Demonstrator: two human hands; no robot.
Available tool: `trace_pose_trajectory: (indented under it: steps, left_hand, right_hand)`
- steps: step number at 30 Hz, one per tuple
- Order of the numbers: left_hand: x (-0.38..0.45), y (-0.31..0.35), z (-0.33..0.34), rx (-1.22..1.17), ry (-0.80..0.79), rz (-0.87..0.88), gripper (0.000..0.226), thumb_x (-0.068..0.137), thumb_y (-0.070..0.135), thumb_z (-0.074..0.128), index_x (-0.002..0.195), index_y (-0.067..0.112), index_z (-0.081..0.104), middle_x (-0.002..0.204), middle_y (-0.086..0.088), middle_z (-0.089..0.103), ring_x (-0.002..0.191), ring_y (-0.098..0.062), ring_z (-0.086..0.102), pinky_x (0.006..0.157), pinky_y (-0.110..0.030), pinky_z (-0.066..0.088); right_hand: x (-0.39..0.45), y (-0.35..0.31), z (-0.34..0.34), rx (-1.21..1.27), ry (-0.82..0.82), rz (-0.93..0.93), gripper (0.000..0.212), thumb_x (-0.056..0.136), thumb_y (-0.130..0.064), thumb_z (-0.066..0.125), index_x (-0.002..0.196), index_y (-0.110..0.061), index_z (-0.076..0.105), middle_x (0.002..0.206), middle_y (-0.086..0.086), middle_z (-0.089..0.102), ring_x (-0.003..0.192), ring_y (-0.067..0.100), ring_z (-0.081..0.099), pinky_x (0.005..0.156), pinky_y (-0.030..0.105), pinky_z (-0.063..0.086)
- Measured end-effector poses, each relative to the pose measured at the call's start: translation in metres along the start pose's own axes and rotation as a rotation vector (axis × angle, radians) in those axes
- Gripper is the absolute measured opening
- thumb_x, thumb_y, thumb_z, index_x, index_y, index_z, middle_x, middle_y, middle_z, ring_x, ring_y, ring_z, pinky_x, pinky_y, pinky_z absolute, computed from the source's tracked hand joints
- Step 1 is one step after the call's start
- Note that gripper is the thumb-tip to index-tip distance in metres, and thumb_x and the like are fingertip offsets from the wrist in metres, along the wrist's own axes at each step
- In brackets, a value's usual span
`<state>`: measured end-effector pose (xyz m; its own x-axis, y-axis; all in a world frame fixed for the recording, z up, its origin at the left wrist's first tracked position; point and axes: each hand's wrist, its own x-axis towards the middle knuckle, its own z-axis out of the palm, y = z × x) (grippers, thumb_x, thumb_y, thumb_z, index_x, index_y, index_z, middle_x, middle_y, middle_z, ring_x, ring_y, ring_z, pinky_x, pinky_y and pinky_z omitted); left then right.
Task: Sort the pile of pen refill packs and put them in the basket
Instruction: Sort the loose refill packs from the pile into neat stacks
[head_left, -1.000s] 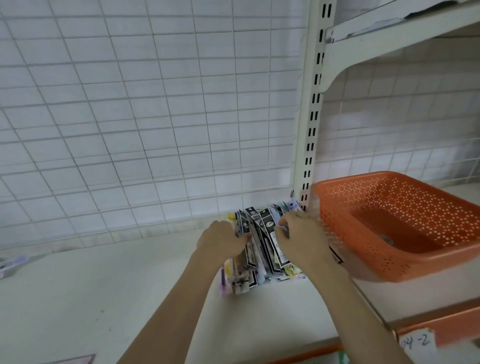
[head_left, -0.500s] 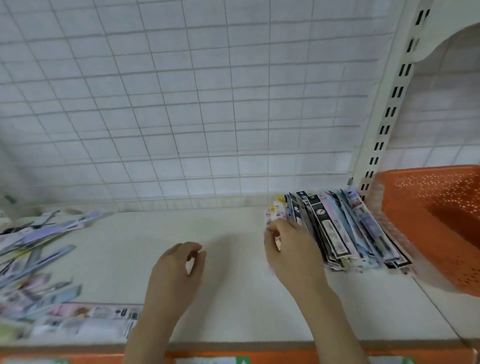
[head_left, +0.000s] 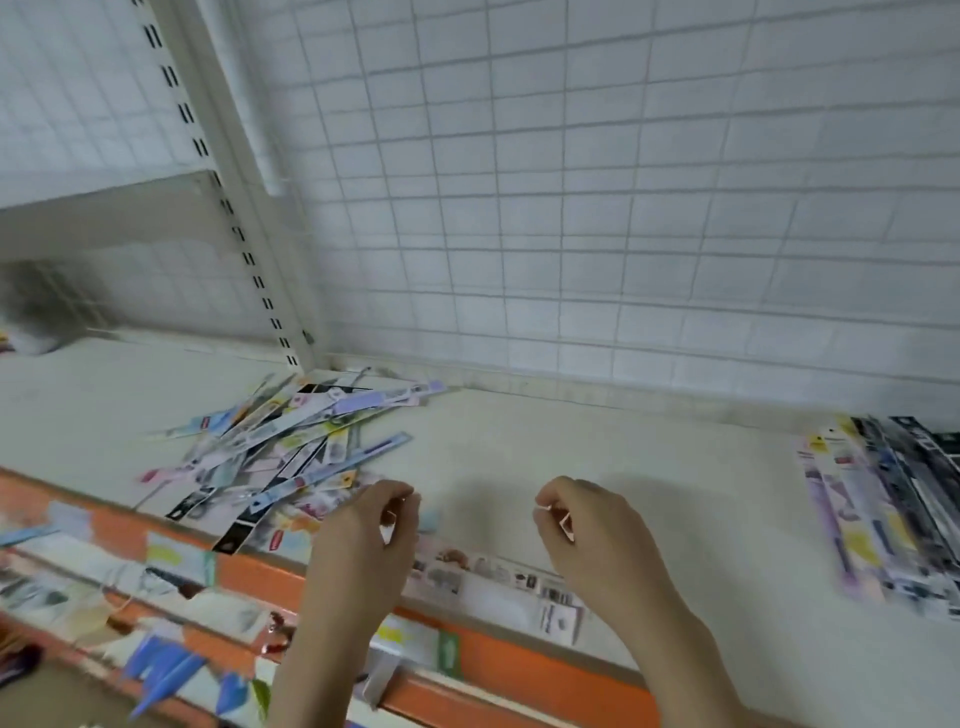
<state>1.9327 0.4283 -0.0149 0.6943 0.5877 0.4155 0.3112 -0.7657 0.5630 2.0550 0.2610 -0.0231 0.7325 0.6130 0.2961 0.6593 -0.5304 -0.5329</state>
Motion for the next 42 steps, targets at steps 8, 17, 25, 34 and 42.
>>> trace_pose_trajectory:
  steps: [8, 17, 25, 34, 42]
  left_hand:
    - [0.017, -0.077, -0.051, -0.026, 0.041, -0.025, 0.011, 0.088, 0.016, 0.059, 0.09, 0.011, 0.069, 0.068, 0.005, 0.062, 0.061, -0.008, 0.057, 0.054, -0.012, 0.039]
    - [0.039, -0.114, -0.066, -0.15, -0.021, 0.048, 0.011, 0.089, 0.015, 0.057, 0.089, 0.011, 0.067, 0.065, 0.003, 0.064, 0.055, -0.018, 0.06, 0.05, -0.03, 0.046]
    - [0.04, -0.123, -0.059, -0.243, -0.061, 0.093, 0.011, 0.089, 0.014, 0.057, 0.088, 0.011, 0.068, 0.059, 0.008, 0.06, 0.05, -0.011, 0.057, 0.047, -0.025, 0.043]
    - [0.044, -0.127, -0.061, -0.286, -0.098, 0.099, 0.01, 0.089, 0.016, 0.056, 0.089, 0.017, 0.066, 0.058, 0.004, 0.062, 0.048, -0.017, 0.059, 0.048, -0.033, 0.047]
    - [0.043, -0.123, -0.059, -0.297, -0.137, 0.143, 0.009, 0.089, 0.017, 0.058, 0.088, 0.017, 0.067, 0.06, 0.001, 0.063, 0.05, -0.016, 0.056, 0.049, -0.033, 0.045]
  right_hand:
    - [0.01, -0.06, 0.032, -0.002, -0.326, 0.057, 0.039, 0.083, -0.05, 0.06, 0.116, -0.029, 0.055, 0.109, -0.012, 0.053, 0.103, 0.005, 0.053, 0.089, 0.024, 0.044]
    - [0.007, -0.074, 0.035, -0.246, -0.423, 0.279, 0.045, 0.07, -0.059, 0.068, 0.1, -0.033, 0.049, 0.098, -0.013, 0.045, 0.1, 0.01, 0.046, 0.087, 0.028, 0.039]
    - [-0.006, -0.084, 0.049, -0.313, -0.158, 0.262, 0.021, 0.092, -0.042, 0.048, 0.082, -0.023, 0.048, 0.08, -0.005, 0.05, 0.081, 0.017, 0.051, 0.068, 0.032, 0.037]
    - [0.003, -0.098, 0.04, 0.031, 0.191, 0.293, 0.012, 0.097, -0.021, 0.043, 0.094, -0.013, 0.053, 0.08, 0.005, 0.063, 0.075, 0.027, 0.058, 0.06, 0.028, 0.04]
    - [0.007, -0.098, 0.043, 0.003, 0.181, 0.304, 0.026, 0.093, -0.006, 0.042, 0.114, -0.019, 0.05, 0.106, -0.004, 0.055, 0.082, 0.01, 0.052, 0.062, 0.015, 0.038]
